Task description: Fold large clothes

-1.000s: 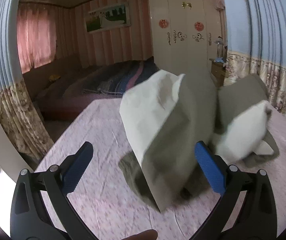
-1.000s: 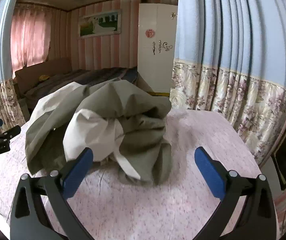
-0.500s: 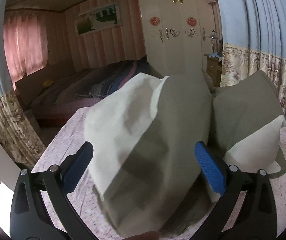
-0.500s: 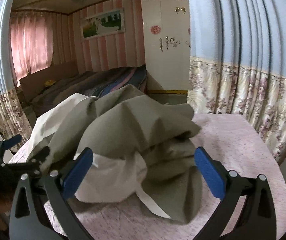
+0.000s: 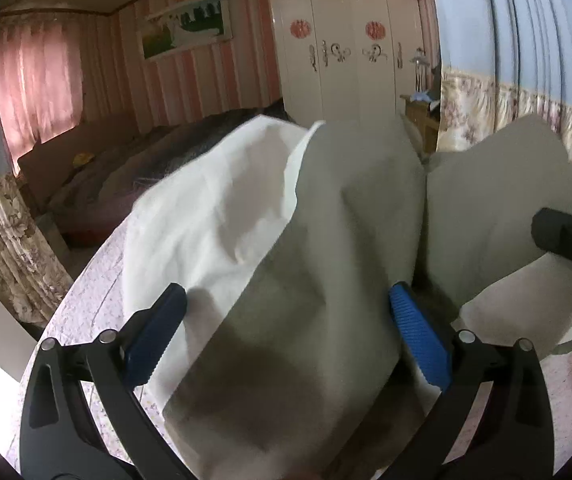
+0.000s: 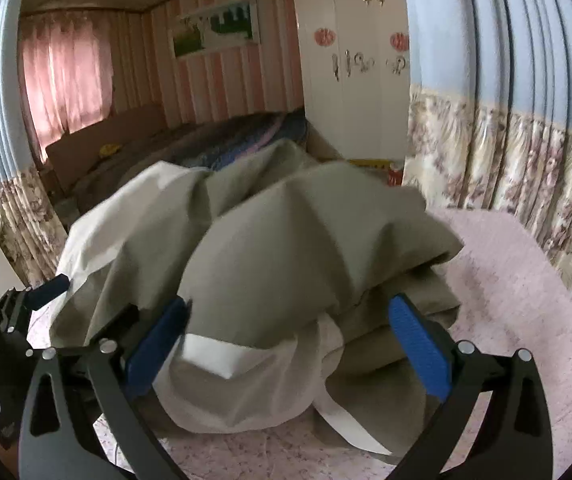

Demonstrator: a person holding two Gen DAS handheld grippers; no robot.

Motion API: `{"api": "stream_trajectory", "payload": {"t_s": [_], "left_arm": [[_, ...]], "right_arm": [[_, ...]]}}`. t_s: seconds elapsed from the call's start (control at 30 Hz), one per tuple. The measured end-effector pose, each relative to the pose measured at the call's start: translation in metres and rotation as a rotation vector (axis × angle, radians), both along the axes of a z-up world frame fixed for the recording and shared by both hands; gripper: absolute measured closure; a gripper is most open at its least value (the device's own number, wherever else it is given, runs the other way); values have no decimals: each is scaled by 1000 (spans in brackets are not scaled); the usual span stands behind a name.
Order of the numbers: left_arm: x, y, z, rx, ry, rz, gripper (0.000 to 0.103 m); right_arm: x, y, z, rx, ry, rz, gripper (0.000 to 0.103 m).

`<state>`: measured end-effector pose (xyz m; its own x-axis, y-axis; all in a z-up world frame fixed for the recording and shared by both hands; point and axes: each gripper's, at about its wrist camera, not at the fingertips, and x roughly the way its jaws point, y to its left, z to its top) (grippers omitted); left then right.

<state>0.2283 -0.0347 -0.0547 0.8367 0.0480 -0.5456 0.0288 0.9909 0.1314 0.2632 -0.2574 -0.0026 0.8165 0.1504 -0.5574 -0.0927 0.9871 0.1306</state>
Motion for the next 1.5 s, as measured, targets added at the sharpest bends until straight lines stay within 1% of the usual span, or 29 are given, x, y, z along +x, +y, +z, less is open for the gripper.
{"api": "stream_trajectory", "payload": {"t_s": [0.07, 0.17, 0.3, 0.33, 0.37, 0.4, 0.43, 0.47, 0.5, 0.53, 0.57, 0.6, 0.67, 0.73, 0.77, 0.8, 0.87, 1.03, 1.13, 1.17, 1.23, 1.3, 1.37, 1.4, 1.43, 1.47, 1.5], "left_arm": [[6, 0, -7, 18, 17, 11, 3], [8, 3, -10, 14, 19, 15, 3], [10, 6, -7, 0, 17, 14, 4], [10, 5, -6, -1, 14, 14, 6], [10, 6, -6, -1, 14, 11, 11], [9, 7, -5, -4, 15, 6, 16], [9, 7, -5, -5, 15, 4, 19], [10, 7, -4, -7, 18, -2, 28], [10, 7, -4, -12, 24, -10, 42], [11, 8, -5, -20, 30, -15, 50], [11, 11, -5, -37, 38, -21, 65], [12, 13, -4, -46, 45, -21, 77], [12, 16, -3, -48, 45, -19, 88], [10, 22, 1, -46, 34, -9, 92], [9, 27, 5, -44, 20, 8, 93], [8, 33, 9, -42, 6, 25, 94], [5, 48, 20, -49, -25, 71, 94], [-2, 81, 47, -44, -79, 145, 96], [-11, 99, 61, -38, -115, 183, 100], [-13, 106, 66, -27, -133, 212, 103], [-15, 123, 76, -14, -164, 272, 103], [-15, 151, 84, -35, -163, 335, 103], [-11, 162, 87, -30, -141, 347, 103], [-13, 163, 88, -27, -135, 345, 103], [-14, 163, 88, -22, -133, 338, 103], [-18, 157, 87, -16, -135, 318, 94], [-22, 153, 87, -15, -135, 303, 80]], "right_arm": [[2, 0, -3, -2, -4, 8, 2], [2, 4, -5, -33, -24, 8, 2], [2, 7, -3, -24, -23, 13, 3], [3, 7, -3, -9, -16, 21, 10], [4, 5, -3, 1, -12, 26, 18], [5, 6, -2, 0, -9, 28, 20], [5, 6, -1, -8, -12, 29, 24], [5, 6, -1, -11, -12, 29, 32], [5, 6, -1, -12, -9, 30, 38], [5, 4, -2, -10, -6, 32, 47], [5, 2, -2, -4, -2, 36, 55], [4, -2, -1, 2, 2, 40, 59], [2, -7, 1, -6, -4, 35, 70], [-6, -16, 5, -18, -23, 5, 77], [-9, -21, 6, -25, -31, -10, 81], [-14, -28, 10, -42, -46, -37, 83], [-21, -43, 15, -56, -67, -76, 90], [-49, -85, 34, -79, -118, -181, 95], [-66, -113, 44, -98, -139, -254, 97], [-71, -123, 46, -103, -144, -278, 98], [-81, -149, 51, -107, -151, -336, 99], [-82, -171, 51, -113, -128, -379, 99], [-77, -188, 45, -104, -88, -407, 99], [-75, -198, 40, -77, -63, -406, 98], [-75, -204, 35, -47, -44, -401, 95], [-78, -205, 33, -28, -37, -399, 91], [-79, -206, 30, -1, -28, -388, 87]]}}
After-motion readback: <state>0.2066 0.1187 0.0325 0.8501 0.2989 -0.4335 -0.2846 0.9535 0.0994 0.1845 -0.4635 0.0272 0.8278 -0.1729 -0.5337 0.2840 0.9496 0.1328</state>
